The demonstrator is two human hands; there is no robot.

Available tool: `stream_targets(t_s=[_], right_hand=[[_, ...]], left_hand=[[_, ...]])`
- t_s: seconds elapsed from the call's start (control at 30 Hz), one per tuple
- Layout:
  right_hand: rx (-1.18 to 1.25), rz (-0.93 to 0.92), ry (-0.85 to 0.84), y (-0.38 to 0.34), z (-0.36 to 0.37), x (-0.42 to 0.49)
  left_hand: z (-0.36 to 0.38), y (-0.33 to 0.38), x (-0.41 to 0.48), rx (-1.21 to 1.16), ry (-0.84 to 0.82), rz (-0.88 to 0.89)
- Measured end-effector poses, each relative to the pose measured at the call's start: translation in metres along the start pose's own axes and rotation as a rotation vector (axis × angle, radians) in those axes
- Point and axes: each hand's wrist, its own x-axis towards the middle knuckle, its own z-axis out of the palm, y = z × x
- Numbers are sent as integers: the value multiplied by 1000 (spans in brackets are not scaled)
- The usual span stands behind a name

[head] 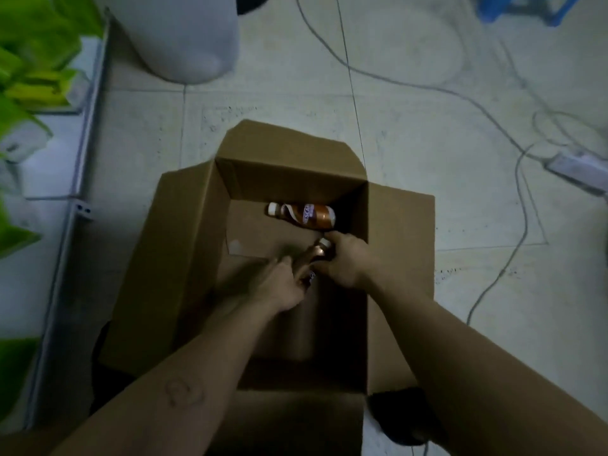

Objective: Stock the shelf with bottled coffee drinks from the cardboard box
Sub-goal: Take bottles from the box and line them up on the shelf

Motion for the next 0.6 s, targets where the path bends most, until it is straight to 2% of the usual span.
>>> stream_targets(t_s=[0.1, 0.17, 0.3, 0.43, 0.53, 0.6], right_hand=[[-90, 27, -76, 5, 10, 42], [-150, 17, -69, 7, 17, 69], [-206, -81, 128, 5, 23, 111], [-435, -128, 177, 4, 32, 144], [-587, -63, 170, 3, 40, 156], [-665, -18, 204, 1, 45, 159]], left_hand=[[23, -11, 29, -2, -7, -46], [35, -17, 44, 1, -21, -57], [43, -37, 70, -116, 77, -50], [52, -54, 74, -150, -48, -26], [54, -66, 66, -62, -138, -101], [52, -76, 58, -113, -181, -157]])
